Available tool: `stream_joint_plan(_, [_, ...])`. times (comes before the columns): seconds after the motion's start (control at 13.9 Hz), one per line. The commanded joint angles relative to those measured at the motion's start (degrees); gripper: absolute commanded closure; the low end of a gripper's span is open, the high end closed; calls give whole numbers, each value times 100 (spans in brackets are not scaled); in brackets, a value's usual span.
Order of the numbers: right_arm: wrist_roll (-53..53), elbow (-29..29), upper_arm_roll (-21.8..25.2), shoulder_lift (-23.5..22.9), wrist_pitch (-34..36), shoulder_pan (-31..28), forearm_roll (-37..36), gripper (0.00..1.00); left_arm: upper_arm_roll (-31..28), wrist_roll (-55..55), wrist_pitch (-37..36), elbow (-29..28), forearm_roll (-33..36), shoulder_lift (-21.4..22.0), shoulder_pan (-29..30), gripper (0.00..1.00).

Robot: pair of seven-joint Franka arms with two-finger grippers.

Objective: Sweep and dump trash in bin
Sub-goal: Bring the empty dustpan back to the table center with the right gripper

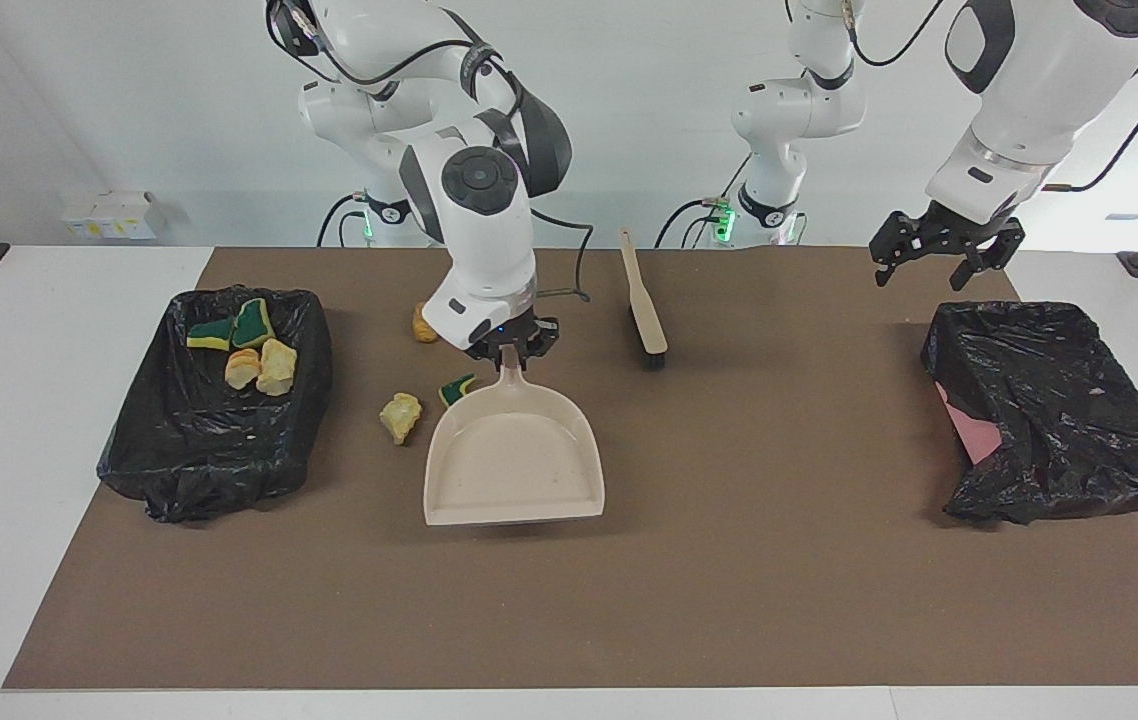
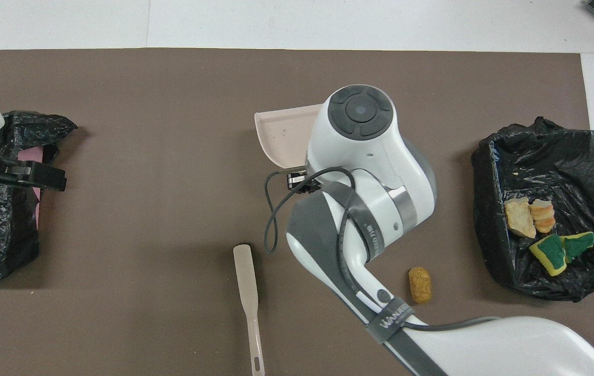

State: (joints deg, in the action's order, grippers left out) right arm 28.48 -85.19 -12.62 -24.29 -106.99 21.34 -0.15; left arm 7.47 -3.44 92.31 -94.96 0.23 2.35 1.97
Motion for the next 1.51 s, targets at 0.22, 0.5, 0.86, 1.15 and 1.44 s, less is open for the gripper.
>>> stream_joint_plan(0.22, [649, 502, -4, -822, -664, 494, 138, 100, -9, -69, 94, -190, -67, 152, 58, 0])
stream_joint_plan(0.5, [834, 494, -4, -1086, -1111, 590, 138, 100, -9, 9, 68, -190, -67, 152, -12, 0])
stream_joint_plan(0.86, [958, 450, -4, -1166, -1271, 626, 208, 89, 0, 10, 59, -155, -76, 134, -21, 0])
stream_joint_plan(1.15, [1213, 459, -4, -1157, -1254, 626, 278, 76, 0, 10, 103, -111, -84, 55, -30, 0])
stream_joint_plan(1.44, [1222, 485, 5, -1087, -1131, 644, 287, 67, 9, 19, 165, -93, -154, -111, -39, 0])
